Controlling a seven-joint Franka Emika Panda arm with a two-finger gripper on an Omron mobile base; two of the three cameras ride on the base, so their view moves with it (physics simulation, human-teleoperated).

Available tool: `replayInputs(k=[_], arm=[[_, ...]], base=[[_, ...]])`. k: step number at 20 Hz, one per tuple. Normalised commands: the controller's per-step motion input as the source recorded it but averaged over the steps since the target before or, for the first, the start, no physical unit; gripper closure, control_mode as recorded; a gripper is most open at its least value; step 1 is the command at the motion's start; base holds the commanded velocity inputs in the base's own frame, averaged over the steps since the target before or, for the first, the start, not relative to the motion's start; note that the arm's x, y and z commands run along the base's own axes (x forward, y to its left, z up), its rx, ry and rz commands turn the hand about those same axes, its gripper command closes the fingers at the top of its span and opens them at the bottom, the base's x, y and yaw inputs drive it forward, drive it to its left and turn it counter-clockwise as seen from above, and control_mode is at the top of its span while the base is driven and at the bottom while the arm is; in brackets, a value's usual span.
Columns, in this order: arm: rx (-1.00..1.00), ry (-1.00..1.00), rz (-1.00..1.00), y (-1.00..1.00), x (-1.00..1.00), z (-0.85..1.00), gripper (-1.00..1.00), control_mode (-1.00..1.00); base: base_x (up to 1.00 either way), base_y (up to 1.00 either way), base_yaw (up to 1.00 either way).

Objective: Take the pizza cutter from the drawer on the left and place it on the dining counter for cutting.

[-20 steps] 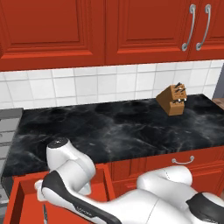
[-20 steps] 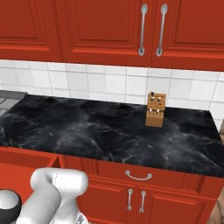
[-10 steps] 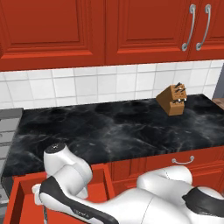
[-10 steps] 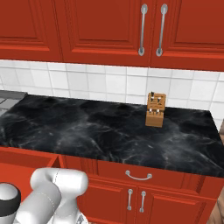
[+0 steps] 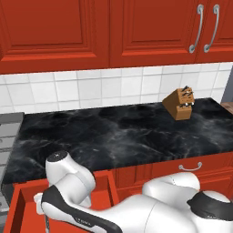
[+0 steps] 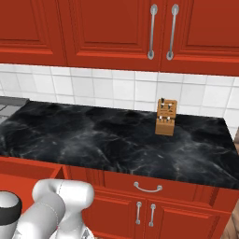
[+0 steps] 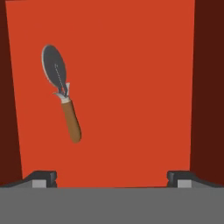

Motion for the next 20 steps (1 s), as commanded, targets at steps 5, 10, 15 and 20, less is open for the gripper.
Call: replayInputs(k=[5, 10, 15, 20], arm=[[0.0, 0.0, 0.0, 0.0, 0.0, -0.07, -1.0, -1.0], [0.0, 0.0, 0.0, 0.0, 0.0, -0.04, -1.0, -1.0], [0.0, 0.0, 0.0, 0.13, 0.08, -0.07, -1.0, -1.0], [0.0, 0.0, 0.0, 0.27, 0.12, -0.15, -1.0, -1.0]], base=[[0.0, 0.0, 0.0], [0.0, 0.0, 0.0], [0.0, 0.0, 0.0], [0.0, 0.0, 0.0]])
